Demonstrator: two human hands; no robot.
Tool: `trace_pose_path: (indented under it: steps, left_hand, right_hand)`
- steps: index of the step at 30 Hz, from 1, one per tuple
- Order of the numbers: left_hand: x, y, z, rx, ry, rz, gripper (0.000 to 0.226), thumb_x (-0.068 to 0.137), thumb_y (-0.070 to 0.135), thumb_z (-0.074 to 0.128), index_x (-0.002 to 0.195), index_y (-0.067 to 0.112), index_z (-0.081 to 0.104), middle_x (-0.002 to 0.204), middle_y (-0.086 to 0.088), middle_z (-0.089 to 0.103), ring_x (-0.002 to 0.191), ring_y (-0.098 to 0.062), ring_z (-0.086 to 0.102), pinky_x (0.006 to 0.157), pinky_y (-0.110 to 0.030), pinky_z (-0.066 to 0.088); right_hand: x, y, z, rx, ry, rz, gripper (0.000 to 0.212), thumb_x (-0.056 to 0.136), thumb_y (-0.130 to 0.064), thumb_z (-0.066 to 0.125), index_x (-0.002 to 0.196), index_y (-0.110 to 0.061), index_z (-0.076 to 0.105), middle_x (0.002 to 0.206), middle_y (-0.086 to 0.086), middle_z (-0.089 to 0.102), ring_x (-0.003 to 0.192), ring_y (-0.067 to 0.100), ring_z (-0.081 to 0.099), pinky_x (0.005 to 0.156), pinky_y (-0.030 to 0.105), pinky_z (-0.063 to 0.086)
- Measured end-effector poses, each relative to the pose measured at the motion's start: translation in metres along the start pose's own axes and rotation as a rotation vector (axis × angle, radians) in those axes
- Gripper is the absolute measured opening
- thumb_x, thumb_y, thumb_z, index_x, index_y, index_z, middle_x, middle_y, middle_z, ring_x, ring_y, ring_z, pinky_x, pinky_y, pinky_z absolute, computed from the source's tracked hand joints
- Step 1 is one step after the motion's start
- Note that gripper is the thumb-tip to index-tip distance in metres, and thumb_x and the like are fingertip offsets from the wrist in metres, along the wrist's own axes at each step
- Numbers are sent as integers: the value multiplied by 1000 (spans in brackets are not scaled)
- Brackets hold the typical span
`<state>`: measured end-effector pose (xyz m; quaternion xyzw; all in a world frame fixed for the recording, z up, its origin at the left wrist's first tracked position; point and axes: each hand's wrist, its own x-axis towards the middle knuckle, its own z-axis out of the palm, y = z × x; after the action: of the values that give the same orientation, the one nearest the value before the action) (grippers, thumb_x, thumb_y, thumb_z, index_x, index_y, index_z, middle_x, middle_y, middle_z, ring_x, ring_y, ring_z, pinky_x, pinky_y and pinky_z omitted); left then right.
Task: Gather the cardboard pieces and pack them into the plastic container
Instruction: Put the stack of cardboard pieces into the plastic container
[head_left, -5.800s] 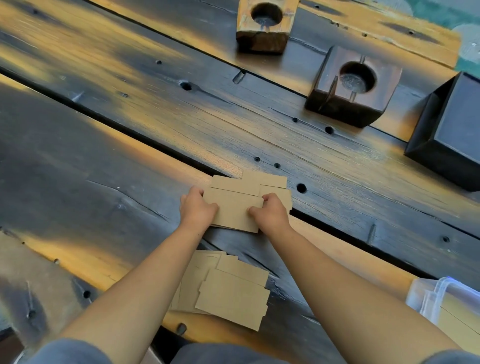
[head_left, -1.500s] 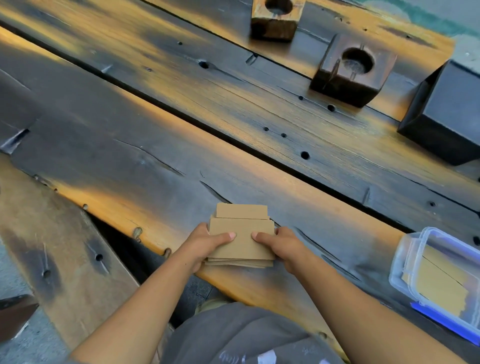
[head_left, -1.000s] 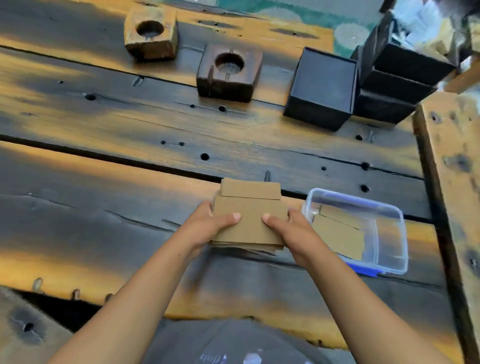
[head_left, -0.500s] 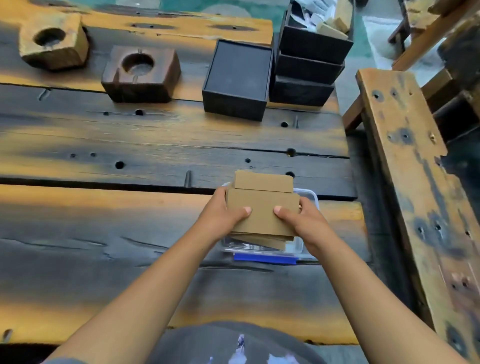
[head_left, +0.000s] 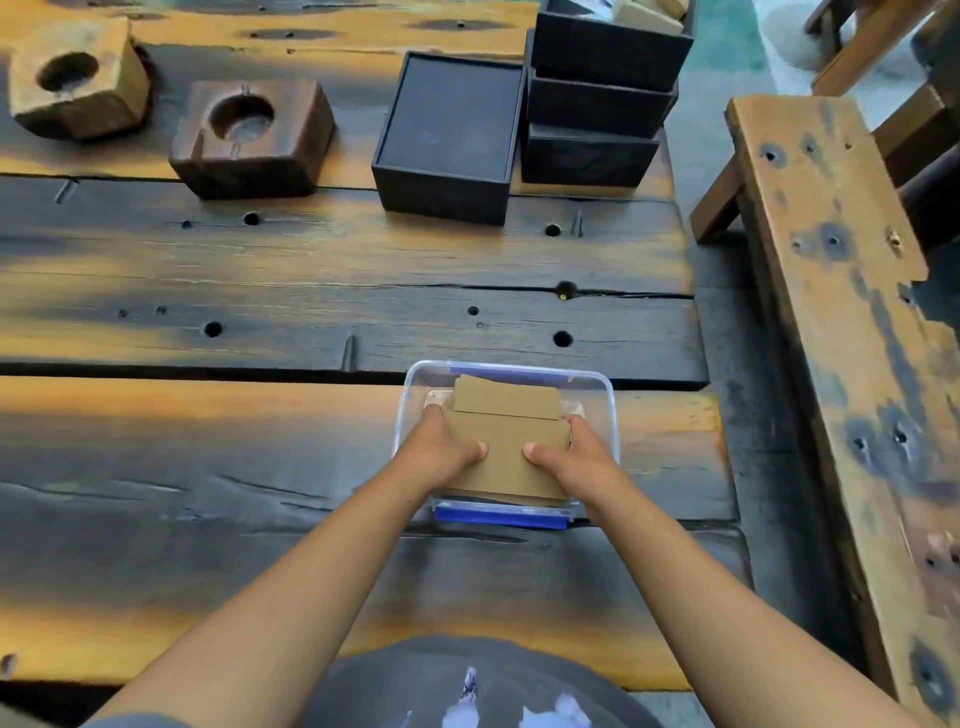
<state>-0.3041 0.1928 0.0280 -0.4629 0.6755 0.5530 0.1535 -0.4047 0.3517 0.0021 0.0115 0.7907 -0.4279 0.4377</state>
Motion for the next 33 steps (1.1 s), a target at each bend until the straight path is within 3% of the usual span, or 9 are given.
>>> trace_pose_path:
  steps: [5,8,14,19,23,27,33]
  left_hand:
    - [9,-9,9,64,52,-43,70,83,23,75,139,14,34,128,-9,58,113,-29,58,100,-45,50]
    - [12,-12,15,123,85,-51,67,82,25,75,136,13,38,126,-10,61,111,-29,60,99,-43,50]
    - [17,-10,20,332,160,-61,67,82,37,74,133,6,43,136,-16,45,117,-31,54,97,-37,47]
    - [16,-8,21,350,163,-53,78,81,37,73,141,7,34,137,-15,46,120,-31,53,98,-37,48]
    - [6,-2,10,350,148,-39,71,82,30,72,138,8,37,136,-16,49,119,-32,54,97,-38,49]
    - [-12,-2,-15,401,138,89,59,83,27,70,134,8,47,132,-12,55,115,-28,58,79,-27,42]
    - [-39,-8,-41,451,64,300,36,90,23,60,124,13,60,108,-2,65,98,-20,61,80,-25,43]
  right_hand:
    - [10,0,2,-157,13,23,58,78,-32,78,126,-24,49,118,1,65,104,22,63,94,40,53]
    - [14,1,7,-247,39,42,58,78,-37,76,126,-23,47,119,2,64,107,26,62,96,44,52]
    - [14,8,15,-494,176,6,57,79,-46,72,119,-13,50,127,12,48,110,30,55,90,35,44]
    - [10,4,19,-536,214,-70,63,80,-43,72,126,-12,43,125,15,52,110,35,57,90,41,47]
    - [0,-2,18,-551,266,-101,65,79,-35,73,130,-14,36,128,15,48,111,36,56,89,44,50]
    - [-20,-4,14,-523,343,-159,59,81,-30,69,131,-13,42,129,13,47,111,34,56,86,41,49]
    - [-64,-9,20,-443,424,-287,41,86,-25,66,124,-13,57,119,7,59,105,23,60,82,30,44]
